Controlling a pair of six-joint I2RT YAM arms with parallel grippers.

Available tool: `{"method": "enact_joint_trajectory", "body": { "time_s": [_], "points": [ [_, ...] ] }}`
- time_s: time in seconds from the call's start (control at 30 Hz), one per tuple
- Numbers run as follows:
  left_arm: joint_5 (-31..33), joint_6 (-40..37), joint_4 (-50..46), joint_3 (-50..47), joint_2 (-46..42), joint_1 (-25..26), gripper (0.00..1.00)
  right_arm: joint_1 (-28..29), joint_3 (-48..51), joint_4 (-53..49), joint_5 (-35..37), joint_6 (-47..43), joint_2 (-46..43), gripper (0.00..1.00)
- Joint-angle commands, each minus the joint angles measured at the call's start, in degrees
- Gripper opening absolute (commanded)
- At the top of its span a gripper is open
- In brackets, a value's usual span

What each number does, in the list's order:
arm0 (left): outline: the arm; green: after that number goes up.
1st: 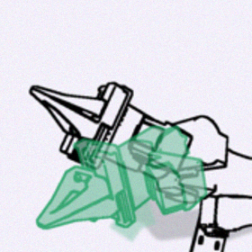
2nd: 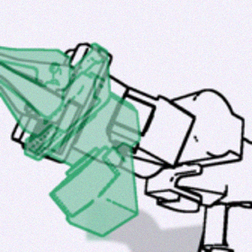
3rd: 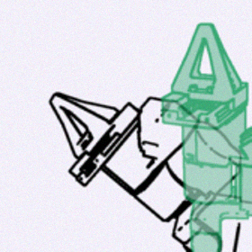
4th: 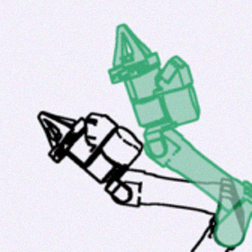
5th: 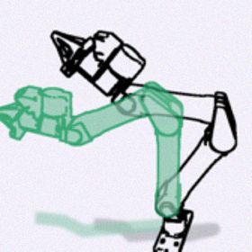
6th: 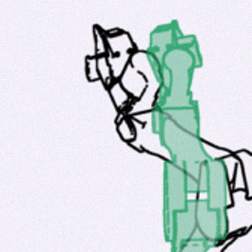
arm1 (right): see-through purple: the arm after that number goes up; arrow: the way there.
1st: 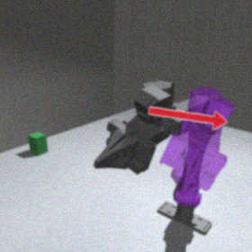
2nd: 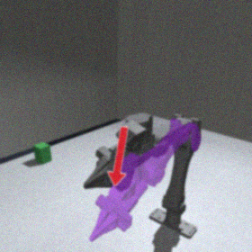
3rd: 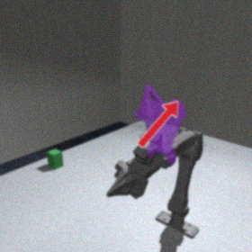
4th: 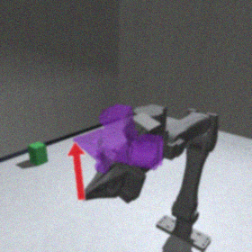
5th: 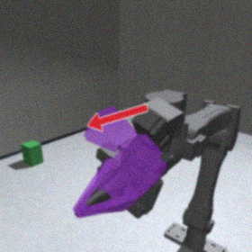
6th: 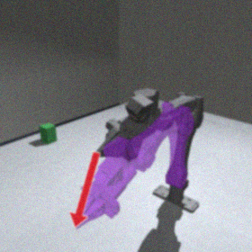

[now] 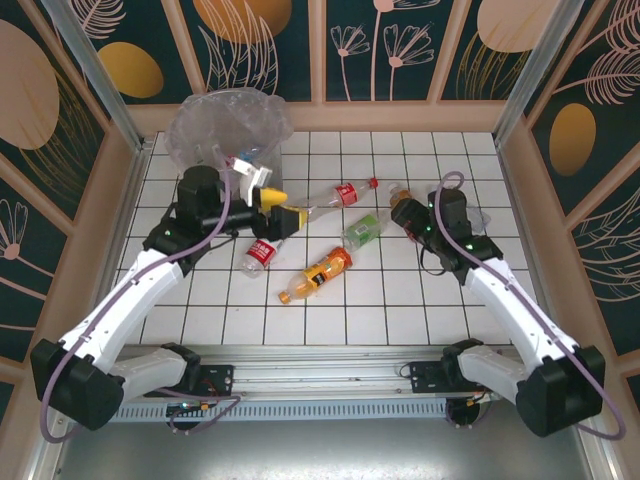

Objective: Put the plastic bottles in the bin

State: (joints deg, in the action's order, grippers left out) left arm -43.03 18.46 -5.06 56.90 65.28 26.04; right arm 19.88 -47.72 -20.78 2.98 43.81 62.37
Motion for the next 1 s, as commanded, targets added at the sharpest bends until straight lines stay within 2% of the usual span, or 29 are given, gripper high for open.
{"method": "enact_joint_trajectory", "body": {
  "time_s": [0.0,0.2,0.53,0.97],
  "points": [
    [-7.8,2.9,8.4,-4.2,-2.2,1.0,0.98,1.0,0.5,4.0,-0.5,4.1,4.0,0.86],
    [-7.9,1.8,9.8,-8.1,-5.8,1.7,0.98,2.8,-2.3,7.2,-0.8,6.1,13.0,0.89],
    [-6.2,-0.5,8.4,-8.0,-7.8,1.7,0.99,5.5,-9.2,12.0,0.1,8.2,27.3,0.93],
    [-5.3,-1.4,7.2,-8.0,-9.2,1.7,0.99,5.8,-13.6,13.7,0.6,9.5,37.4,0.92]
  ]
}}
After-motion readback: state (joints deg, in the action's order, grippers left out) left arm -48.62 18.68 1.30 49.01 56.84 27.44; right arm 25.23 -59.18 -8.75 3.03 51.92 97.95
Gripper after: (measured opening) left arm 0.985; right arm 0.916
